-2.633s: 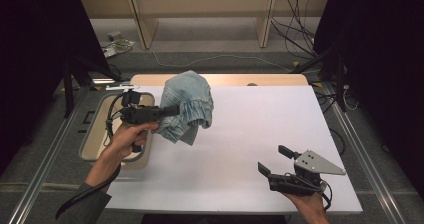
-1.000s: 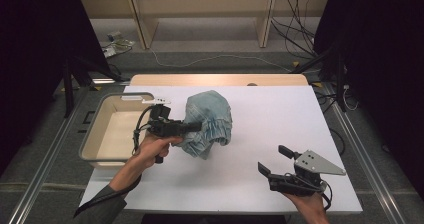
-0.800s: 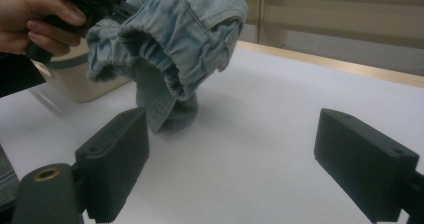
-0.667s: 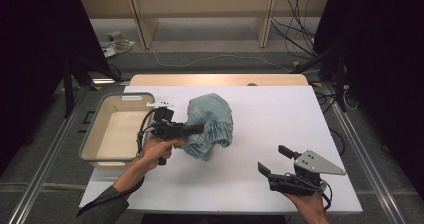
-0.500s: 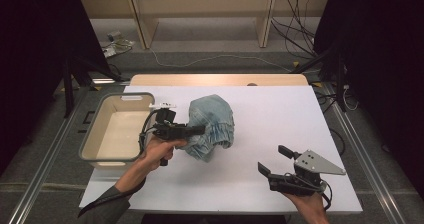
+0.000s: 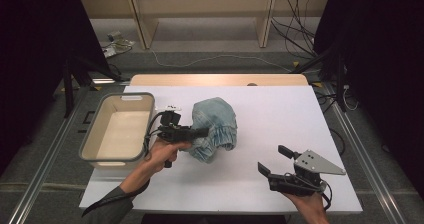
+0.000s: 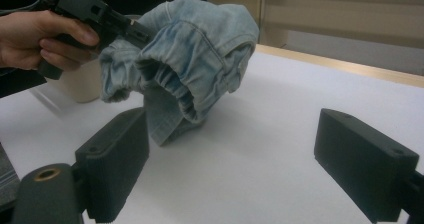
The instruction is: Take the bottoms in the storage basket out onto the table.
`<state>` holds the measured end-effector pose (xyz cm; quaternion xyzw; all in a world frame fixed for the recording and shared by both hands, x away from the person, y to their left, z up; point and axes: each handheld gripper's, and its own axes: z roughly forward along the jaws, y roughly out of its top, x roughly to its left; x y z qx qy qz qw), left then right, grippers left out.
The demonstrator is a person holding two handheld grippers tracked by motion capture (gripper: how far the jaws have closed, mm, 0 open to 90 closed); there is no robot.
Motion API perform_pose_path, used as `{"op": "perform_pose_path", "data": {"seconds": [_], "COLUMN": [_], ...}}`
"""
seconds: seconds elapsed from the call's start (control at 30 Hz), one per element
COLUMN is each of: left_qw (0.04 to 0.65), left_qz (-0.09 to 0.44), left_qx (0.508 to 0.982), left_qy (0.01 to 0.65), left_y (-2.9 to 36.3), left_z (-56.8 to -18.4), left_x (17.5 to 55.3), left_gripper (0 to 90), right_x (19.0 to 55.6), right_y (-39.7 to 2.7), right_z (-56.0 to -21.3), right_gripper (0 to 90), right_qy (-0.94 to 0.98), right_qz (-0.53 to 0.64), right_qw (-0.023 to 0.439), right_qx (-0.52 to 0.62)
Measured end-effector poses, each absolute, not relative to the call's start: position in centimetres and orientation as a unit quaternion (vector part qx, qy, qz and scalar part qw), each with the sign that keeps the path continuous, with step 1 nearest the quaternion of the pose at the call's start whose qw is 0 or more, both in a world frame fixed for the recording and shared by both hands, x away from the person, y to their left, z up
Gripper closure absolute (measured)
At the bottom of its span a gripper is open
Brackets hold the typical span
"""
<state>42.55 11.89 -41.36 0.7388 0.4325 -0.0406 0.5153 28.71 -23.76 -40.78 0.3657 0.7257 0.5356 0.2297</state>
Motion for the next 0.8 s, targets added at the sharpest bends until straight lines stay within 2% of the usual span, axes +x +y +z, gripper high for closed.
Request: {"op": "perform_pose_path", "data": {"seconds": [0.8], "left_qw": [0.475], "left_qz": [-0.025], "left_qx": [0.764], "left_qy": [0.436], "left_y": [9.7], "left_z": [-43.8], "left_x": [42.5], "left_gripper": [56.5], "right_x": [28.7], "right_y": [-23.7], "right_z": [-40.8], "right_gripper": [15.6], "right_qy": [0.726], "right_qz": [0.536], "right_qw": [0.229], "right_qx": [0.364]}}
